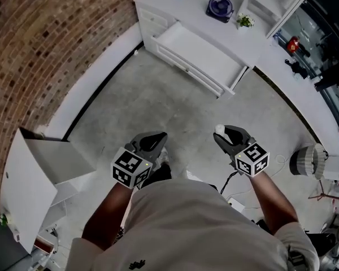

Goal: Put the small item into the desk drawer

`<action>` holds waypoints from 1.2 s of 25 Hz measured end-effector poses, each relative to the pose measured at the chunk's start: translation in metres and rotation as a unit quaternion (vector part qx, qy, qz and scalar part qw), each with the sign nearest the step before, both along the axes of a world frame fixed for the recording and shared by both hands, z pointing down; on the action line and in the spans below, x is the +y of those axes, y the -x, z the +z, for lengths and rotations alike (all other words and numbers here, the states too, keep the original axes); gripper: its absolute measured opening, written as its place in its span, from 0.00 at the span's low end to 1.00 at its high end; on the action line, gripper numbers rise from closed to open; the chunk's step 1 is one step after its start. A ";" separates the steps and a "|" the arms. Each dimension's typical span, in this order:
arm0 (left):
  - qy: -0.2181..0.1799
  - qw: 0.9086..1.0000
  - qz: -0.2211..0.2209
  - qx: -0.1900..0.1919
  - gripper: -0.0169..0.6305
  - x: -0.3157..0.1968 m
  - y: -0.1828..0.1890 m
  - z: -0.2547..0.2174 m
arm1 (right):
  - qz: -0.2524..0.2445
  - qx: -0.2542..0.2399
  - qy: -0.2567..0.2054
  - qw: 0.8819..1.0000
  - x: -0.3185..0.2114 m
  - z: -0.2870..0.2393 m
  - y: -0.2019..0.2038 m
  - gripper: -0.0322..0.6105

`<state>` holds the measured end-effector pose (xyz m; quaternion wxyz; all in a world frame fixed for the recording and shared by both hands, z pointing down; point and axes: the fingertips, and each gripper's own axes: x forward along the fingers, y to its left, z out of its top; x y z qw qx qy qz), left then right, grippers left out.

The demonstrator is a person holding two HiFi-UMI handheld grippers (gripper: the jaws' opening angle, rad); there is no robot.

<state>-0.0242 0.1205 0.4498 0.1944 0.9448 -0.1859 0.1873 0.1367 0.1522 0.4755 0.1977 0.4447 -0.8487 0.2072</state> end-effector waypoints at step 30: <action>-0.021 0.994 -0.103 -0.008 0.03 -0.273 0.010 -0.009 | -0.086 0.136 -0.044 0.986 -0.379 0.012 -0.065 0.26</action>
